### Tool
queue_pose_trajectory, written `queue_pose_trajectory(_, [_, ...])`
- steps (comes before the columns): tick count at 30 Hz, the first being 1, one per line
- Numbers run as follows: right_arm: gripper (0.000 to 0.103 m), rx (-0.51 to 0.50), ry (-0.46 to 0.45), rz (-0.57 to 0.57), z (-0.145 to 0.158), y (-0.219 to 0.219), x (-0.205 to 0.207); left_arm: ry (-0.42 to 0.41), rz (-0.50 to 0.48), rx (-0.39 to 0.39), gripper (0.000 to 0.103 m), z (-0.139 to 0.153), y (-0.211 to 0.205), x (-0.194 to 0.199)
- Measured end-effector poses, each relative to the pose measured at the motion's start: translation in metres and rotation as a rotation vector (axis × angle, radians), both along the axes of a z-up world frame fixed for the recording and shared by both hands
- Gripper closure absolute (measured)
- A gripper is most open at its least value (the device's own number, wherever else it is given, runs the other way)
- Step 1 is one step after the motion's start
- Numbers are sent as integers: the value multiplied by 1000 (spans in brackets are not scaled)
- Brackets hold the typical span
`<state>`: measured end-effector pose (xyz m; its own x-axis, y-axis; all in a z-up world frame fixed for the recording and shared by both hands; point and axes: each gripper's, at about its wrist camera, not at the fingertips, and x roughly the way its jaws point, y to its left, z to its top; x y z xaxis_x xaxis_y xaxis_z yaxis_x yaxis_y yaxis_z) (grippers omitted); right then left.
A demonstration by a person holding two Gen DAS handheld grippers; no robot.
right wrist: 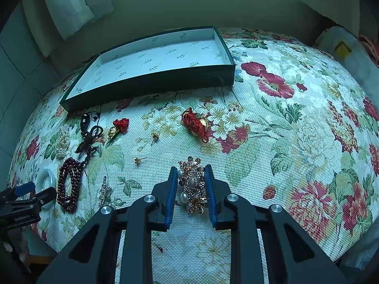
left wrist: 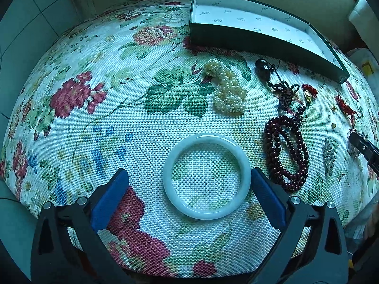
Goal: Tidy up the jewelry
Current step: 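Grasp the white jade bangle with the left tool while the right tool grasps the gold-pearl brooch, then carry the bangle and brooch into the green box with both tools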
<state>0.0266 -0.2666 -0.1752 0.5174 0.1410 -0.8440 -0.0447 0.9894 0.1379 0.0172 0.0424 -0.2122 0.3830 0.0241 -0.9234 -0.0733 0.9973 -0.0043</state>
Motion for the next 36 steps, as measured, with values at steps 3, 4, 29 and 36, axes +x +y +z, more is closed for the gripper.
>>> queue_pose_trajectory(3, [79,2,1,-2,0,-1,0,-7,-11,0,5,1,-1,-2])
queue_pose_trajectory(4, [79,3,2,-3,0,-1,0,-14,-22,0,7,2,-3,-3])
queue_pose_trajectory(29, [81,8,-25,5,13,1,1,-111,-97,-1,33,31,-18,3])
queue_pose_trajectory(36, [81,17,-51,4,21,-1,0,-130,-97,-2,33,37,-19,8])
